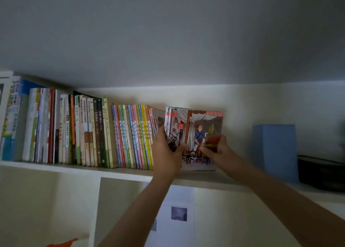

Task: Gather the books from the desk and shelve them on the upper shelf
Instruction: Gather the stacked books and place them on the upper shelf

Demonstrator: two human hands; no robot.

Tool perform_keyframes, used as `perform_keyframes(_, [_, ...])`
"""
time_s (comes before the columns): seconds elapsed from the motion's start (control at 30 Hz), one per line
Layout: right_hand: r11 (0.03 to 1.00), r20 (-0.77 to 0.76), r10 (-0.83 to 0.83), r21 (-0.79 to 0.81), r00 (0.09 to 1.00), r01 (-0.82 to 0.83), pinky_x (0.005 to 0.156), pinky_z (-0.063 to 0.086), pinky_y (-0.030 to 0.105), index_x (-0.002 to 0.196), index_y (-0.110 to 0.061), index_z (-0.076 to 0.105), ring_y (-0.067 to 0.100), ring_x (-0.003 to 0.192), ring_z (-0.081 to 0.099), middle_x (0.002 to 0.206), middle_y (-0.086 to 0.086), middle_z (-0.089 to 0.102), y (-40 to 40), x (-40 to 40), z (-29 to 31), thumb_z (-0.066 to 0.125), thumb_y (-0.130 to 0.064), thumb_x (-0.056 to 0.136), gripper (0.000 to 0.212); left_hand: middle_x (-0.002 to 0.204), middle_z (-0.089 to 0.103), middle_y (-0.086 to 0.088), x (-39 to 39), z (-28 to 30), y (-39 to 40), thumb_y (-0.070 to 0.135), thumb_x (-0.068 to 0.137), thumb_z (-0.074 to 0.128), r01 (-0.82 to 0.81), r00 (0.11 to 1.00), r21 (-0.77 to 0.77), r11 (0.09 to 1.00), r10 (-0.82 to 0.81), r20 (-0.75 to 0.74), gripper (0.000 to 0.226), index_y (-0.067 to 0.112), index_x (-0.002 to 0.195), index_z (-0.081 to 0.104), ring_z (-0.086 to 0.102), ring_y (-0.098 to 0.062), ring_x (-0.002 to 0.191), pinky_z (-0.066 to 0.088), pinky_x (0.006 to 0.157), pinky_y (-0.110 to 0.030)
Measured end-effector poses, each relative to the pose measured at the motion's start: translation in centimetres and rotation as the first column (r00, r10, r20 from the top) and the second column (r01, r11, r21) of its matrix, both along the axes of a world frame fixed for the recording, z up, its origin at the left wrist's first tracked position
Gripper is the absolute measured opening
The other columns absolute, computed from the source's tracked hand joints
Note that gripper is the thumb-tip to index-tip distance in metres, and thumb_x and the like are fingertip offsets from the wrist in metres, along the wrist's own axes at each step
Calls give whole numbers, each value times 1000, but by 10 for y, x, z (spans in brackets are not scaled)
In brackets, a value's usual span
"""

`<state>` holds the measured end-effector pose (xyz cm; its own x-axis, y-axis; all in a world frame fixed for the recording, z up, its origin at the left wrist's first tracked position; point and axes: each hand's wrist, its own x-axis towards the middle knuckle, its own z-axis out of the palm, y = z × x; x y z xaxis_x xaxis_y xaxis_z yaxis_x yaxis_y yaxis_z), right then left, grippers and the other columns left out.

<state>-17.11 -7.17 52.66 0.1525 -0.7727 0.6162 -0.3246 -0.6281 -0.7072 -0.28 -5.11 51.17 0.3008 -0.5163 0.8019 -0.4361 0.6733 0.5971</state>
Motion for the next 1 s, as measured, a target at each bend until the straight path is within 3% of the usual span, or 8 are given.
perform_keyframes(0.2, [997, 7, -4, 79, 1000, 3, 64, 49, 10, 121, -15, 41, 0, 94, 58, 111, -1, 59, -20, -8, -5, 67, -18, 89, 41, 121, 52, 1, 17, -11, -4, 52, 71, 73, 148, 989, 177, 973, -148, -10, 67, 33, 129, 45, 59, -17, 109, 50, 96, -36])
perform_keyframes(0.33, [996, -24, 11, 88, 1000, -9, 56, 52, 19, 127, -24, 33, 11, 96, 61, 112, 2, 58, -22, -15, 6, 73, -13, 84, 60, 101, 64, -2, 42, -6, 17, 30, 90, 64, 284, 948, 242, 928, -309, 73, 17, 35, 104, 56, 65, -3, 90, 52, 81, -20])
perform_keyframes(0.5, [956, -36, 143, 265, 989, -129, 89, 53, 55, 135, -35, 30, 25, 110, 60, 123, 4, 59, -39, -10, 23, 72, -7, 84, 72, 96, 67, 11, 47, 4, 16, 33, 80, 74, 19, 975, 206, 978, -64, 214, 33, 23, 110, 64, 61, -5, 87, 53, 83, -24])
perform_keyframes(0.57, [928, -14, 227, 305, 974, -212, 91, 51, 55, 136, -37, 32, 27, 114, 59, 125, 4, 60, -50, -3, 29, 68, 1, 85, 73, 90, 63, 13, 39, 7, 13, 37, 81, 73, -111, 962, 142, 984, 71, 262, 35, 17, 108, 65, 56, 1, 76, 44, 68, -7])
perform_keyframes(0.67, [895, -8, 312, 340, 950, -291, 94, 50, 55, 134, -36, 38, 27, 114, 61, 125, 6, 64, -70, 9, 36, 66, 7, 84, 71, 83, 58, 6, 33, 9, 12, 52, 81, 65, -391, 839, 53, 919, 333, 431, 39, 16, 94, 59, 52, -8, 71, 35, 56, -12])
perform_keyframes(0.83, [979, -217, 119, 189, 969, -78, 79, 57, 35, 148, -28, 31, 23, 114, 59, 131, 8, 55, -84, 27, 34, 83, -15, 73, 92, 83, 54, 2, 41, 11, 12, 65, 78, 58, -550, 682, -9, 835, 456, 571, 50, 17, 87, 48, 51, -12, 73, 41, 62, -23])
perform_keyframes(0.9, [997, -266, -33, 62, 964, 51, 75, 56, 31, 149, -25, 27, 22, 112, 56, 134, 10, 48, -77, 30, 31, 88, -26, 66, 103, 101, 58, 2, 50, 4, 10, 60, 78, 63, -473, 709, -12, 881, 389, 589, 51, 18, 106, 55, 54, -12, 87, 46, 73, -23])
perform_keyframes(1.0, [993, -188, 121, 7, 975, -122, 84, 58, 39, 130, -51, 43, 14, 104, 66, 123, -1, 60, -42, 31, 26, 86, -39, 61, 82, 147, 34, 2, 71, -12, 1, 53, 73, 72, -326, 765, -35, 945, 286, 577, 92, 20, 148, 29, 38, -16, 132, 37, 110, -30])
